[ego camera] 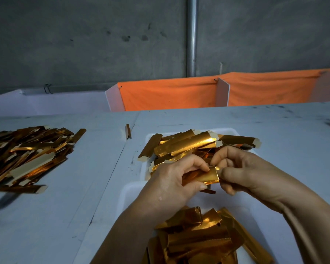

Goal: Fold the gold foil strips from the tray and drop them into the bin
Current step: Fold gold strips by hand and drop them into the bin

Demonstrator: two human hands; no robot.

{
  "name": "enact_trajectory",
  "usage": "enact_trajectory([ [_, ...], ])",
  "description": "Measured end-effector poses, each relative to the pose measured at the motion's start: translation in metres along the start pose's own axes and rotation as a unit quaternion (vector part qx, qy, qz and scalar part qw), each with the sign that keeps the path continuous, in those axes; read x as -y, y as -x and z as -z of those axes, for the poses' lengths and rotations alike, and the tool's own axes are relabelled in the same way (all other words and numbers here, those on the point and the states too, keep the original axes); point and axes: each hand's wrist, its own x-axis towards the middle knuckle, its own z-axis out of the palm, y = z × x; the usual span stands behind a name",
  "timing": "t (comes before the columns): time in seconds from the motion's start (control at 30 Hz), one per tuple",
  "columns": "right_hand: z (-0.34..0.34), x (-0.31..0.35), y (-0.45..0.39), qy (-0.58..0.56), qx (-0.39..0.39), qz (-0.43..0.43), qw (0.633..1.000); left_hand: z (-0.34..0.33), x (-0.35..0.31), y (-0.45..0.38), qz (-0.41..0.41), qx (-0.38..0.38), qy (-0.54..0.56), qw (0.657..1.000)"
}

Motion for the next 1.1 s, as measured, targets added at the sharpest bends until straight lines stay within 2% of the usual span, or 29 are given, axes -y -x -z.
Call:
enact_trajectory([
  [0.1,-0.003,-0.001,-0.001,0.070,-0.004,0.016,0.997,-0.002,0.000,0.000,-0.006,0.009,-0.056,0.998],
  [0.17,-0.003,-0.002,-0.002,0.056,-0.009,0.027,0.998,-0.001,0.001,0.000,-0.008,0.006,-0.064,0.998],
  [0.33,0.003,0.001,0.001,-0.143,0.038,0.027,0.989,0.005,-0.001,0.000,0.010,0.007,0.058,0.998],
  [0.43,0.006,0.000,0.001,-0.214,0.084,0.037,0.973,0.007,-0.004,-0.001,0.004,0.019,0.128,0.992],
  [0.6,0.008,-0.001,0.000,-0.215,0.098,0.050,0.970,0.006,-0.002,-0.002,-0.015,0.031,0.183,0.983],
  [0.87,0.002,-0.001,-0.002,-0.208,0.045,0.061,0.975,0.004,-0.002,-0.002,-0.010,0.031,0.227,0.973],
  [1.1,0.007,-0.004,-0.003,-0.187,0.050,0.045,0.980,0.003,-0.002,-0.001,0.005,0.017,0.159,0.987],
])
